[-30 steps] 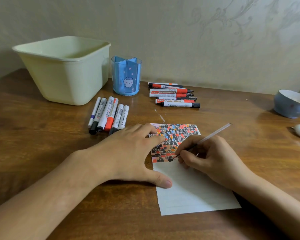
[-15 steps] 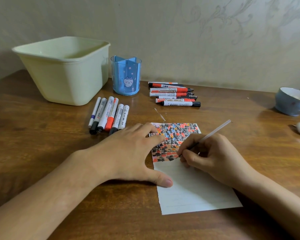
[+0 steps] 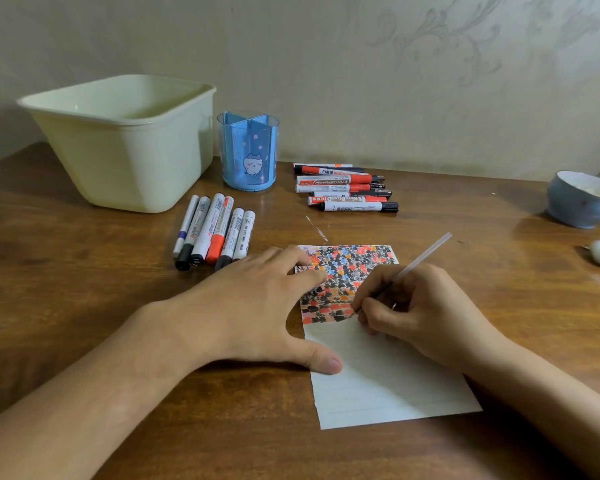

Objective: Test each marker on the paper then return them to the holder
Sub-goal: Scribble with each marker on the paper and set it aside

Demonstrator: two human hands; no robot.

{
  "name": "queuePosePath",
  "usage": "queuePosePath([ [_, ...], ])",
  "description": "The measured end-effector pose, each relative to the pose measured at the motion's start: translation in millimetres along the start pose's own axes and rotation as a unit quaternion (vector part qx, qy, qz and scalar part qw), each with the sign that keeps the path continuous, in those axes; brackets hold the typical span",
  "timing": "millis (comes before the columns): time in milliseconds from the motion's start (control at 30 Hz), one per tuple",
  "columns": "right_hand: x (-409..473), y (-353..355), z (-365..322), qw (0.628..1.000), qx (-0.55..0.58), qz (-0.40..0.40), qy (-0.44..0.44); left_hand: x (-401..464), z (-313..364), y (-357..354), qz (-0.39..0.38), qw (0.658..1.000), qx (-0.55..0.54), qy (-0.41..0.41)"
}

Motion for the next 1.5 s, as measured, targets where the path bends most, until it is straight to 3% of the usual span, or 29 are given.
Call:
queuePosePath([
  [1167,1.7,-3.2,4.5,1.000,0.027,-0.016,0.004,-1.0,-0.6,0.0,0.002,1.000,-0.013,0.000],
  [1500,3.9,9.3,14.5,0.990,0.133,0.035,-0.011,-1.4,0.6,5.2,0.012,1.000,-0.009,0.005],
])
Point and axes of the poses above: each hand's wrist, its own x-axis towards the middle knuckle, its own y-axis out of the back of the hand, z = x × y, the point moved 7 cm from there along x, towards the middle knuckle, and after that the axes turned 13 degrees about -x, right-handed, at the moved point
